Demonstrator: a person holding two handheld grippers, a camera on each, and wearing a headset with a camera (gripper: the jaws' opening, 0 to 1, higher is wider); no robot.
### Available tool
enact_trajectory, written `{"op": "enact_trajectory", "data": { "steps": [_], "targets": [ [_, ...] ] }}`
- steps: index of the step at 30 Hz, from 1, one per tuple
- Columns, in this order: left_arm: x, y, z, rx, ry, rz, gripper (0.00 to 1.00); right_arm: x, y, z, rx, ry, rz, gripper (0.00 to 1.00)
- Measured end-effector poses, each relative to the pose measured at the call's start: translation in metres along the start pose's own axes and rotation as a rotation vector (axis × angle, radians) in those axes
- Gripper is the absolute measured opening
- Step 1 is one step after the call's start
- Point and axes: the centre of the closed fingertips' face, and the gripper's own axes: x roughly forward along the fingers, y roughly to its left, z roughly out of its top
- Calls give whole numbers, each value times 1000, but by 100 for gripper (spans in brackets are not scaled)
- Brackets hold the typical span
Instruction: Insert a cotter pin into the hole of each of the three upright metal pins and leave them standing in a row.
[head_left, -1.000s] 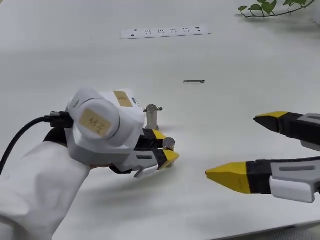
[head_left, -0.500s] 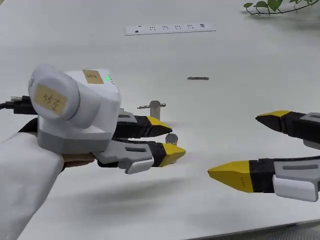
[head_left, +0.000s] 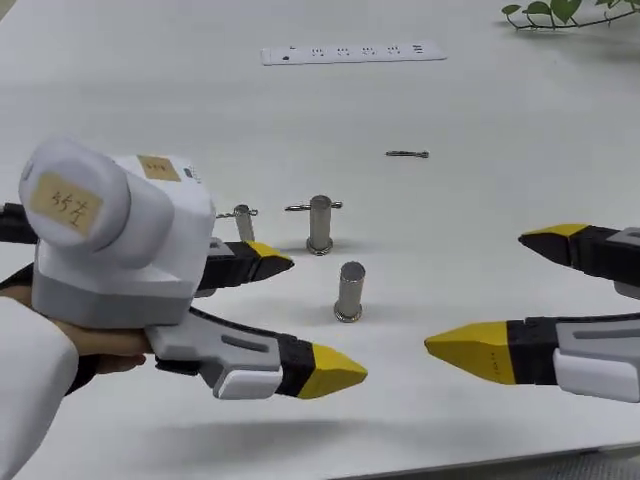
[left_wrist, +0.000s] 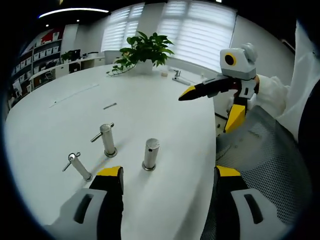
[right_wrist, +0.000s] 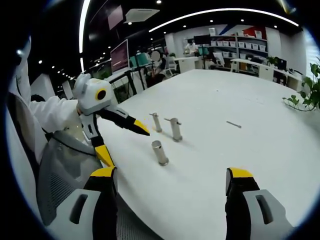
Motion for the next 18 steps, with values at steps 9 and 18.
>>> {"op": "enact_trajectory", "data": {
  "steps": [9, 18],
  "targets": [
    [-8, -3, -7, -56, 14, 28, 93, 0, -7, -2, -10, 18, -6, 88],
    [-13, -18, -2, -63, -33, -48, 99, 0, -33, 4, -76, 54, -26, 87]
  ]
}}
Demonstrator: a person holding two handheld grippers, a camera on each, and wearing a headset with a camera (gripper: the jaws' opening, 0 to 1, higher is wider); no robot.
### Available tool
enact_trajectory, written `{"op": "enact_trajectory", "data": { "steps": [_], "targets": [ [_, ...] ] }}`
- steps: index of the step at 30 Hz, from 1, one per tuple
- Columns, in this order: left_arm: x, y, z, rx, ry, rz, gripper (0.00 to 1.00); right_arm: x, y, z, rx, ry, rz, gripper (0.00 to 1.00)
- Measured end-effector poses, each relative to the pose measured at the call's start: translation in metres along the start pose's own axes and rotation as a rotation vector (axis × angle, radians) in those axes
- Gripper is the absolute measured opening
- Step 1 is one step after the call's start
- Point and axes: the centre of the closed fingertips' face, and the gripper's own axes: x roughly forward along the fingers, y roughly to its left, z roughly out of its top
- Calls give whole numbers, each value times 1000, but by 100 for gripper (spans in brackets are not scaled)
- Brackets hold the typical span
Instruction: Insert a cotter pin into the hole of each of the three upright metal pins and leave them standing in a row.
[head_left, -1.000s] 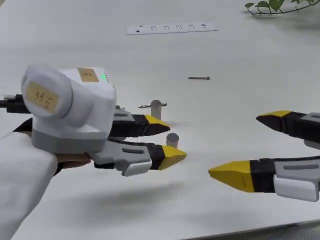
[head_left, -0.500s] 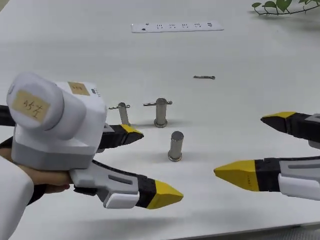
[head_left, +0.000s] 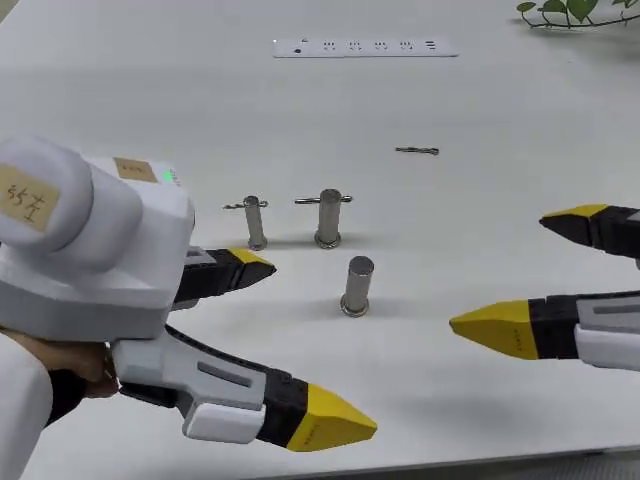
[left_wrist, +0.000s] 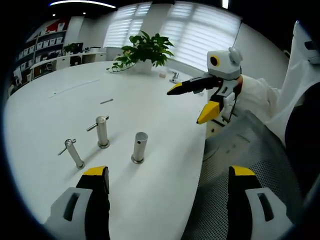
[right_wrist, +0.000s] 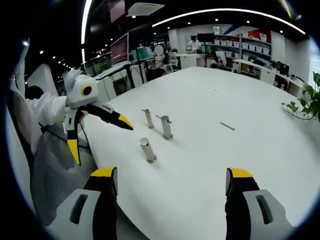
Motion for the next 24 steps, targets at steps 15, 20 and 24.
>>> {"op": "enact_trajectory", "data": {
  "steps": [15, 20, 24],
  "targets": [
    [-9, 12, 5, 107, -27, 89, 91, 12, -62, 37, -226, 66, -8, 68],
    [-13, 17, 10, 49, -71, 98, 89, 29, -74, 48, -327, 123, 14, 62],
    [-16, 13, 17, 26, -111, 87, 89, 46, -88, 54, -388, 170, 32, 61]
  ]
}}
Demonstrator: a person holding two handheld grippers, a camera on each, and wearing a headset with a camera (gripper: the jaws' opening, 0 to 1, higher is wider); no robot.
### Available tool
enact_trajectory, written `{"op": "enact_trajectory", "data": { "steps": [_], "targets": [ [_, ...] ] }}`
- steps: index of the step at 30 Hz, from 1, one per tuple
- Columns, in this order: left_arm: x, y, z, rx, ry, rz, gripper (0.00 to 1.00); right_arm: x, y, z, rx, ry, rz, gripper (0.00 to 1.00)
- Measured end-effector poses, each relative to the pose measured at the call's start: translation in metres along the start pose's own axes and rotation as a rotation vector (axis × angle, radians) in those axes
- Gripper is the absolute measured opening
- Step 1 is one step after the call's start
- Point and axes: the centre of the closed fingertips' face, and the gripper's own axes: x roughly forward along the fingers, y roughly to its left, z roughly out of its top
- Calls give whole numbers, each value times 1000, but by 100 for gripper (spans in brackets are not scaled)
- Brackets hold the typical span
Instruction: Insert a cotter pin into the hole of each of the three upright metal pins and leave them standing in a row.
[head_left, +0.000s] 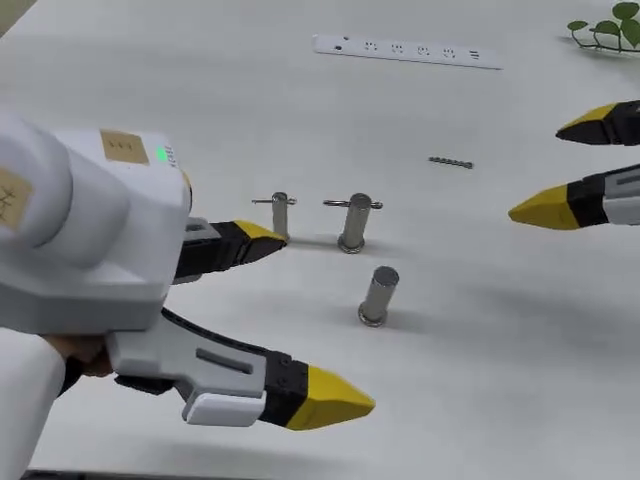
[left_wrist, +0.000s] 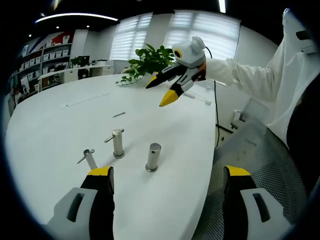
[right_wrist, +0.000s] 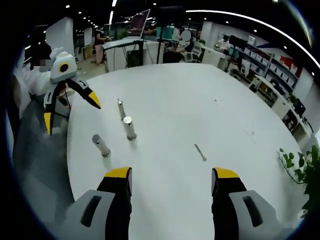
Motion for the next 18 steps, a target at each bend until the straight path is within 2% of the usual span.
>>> {"op": "enact_trajectory", "data": {
  "steps": [3, 5, 7, 9, 12, 18],
  "targets": [
    [-2, -2, 5, -11, -27, -11, 91, 11, -12, 0, -16, 27, 14, 60],
    [-4, -1, 6, -8, -34, -13, 93, 15, -14, 0, -43, 59, 28, 58],
    [-5, -2, 7, -7, -37, -18, 97, 24, -26, 0, -60, 72, 34, 57],
    [-4, -7, 7, -14, -34, -33, 99, 27, -27, 1, -80, 92, 48, 55],
    [-2, -10, 8, -8, -36, -38, 99, 37, -28, -6, -115, 135, 83, 54],
    [2, -14, 9, -12, -21, -48, 99, 57, -37, -9, -143, 177, 122, 50]
  ]
}}
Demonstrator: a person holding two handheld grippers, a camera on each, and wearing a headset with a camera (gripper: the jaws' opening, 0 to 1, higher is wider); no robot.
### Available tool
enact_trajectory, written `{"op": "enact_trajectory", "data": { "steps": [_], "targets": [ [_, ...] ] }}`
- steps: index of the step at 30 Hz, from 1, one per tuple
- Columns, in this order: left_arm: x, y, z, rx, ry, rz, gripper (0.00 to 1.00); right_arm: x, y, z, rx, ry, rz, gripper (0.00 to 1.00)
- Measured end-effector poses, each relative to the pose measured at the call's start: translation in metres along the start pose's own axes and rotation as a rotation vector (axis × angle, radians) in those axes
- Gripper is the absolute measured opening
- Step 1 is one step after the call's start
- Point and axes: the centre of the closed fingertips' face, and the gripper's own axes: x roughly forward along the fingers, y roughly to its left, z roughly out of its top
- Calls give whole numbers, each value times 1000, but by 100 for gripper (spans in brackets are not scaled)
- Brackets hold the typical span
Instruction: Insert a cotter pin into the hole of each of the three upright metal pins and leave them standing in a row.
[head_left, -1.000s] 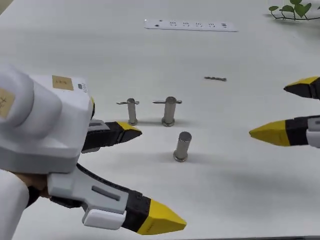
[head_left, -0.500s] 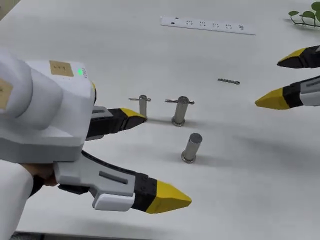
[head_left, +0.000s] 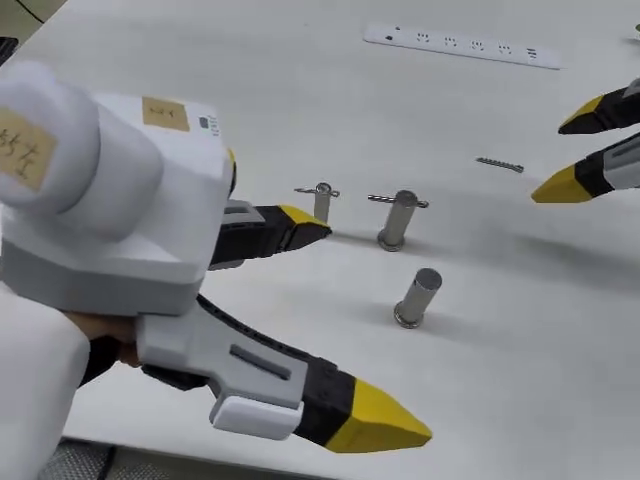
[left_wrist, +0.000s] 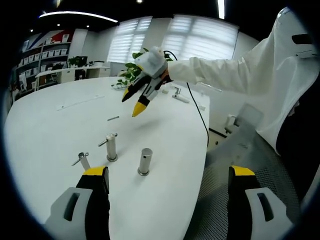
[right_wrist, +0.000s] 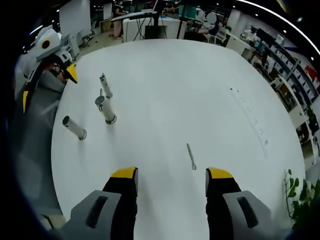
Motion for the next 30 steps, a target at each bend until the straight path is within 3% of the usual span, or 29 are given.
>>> {"op": "enact_trajectory", "data": {
  "steps": [4, 11, 16, 28, 30],
  "targets": [
    [7, -9, -4, -5, 22, -27, 99, 13, -4, 4, -27, 18, 33, 42],
    [9, -12, -11, -14, 39, -32, 92, 33, -13, -2, -87, 103, 48, 39],
    [11, -16, -17, 13, 57, -49, 95, 46, -19, -8, -81, 141, 57, 33],
    [7, -4, -22, 52, 40, 5, 99, 56, -25, -14, -94, 198, 72, 25],
    [7, -4, -22, 49, 36, 6, 99, 56, -21, -14, -91, 201, 100, 23]
  ]
}}
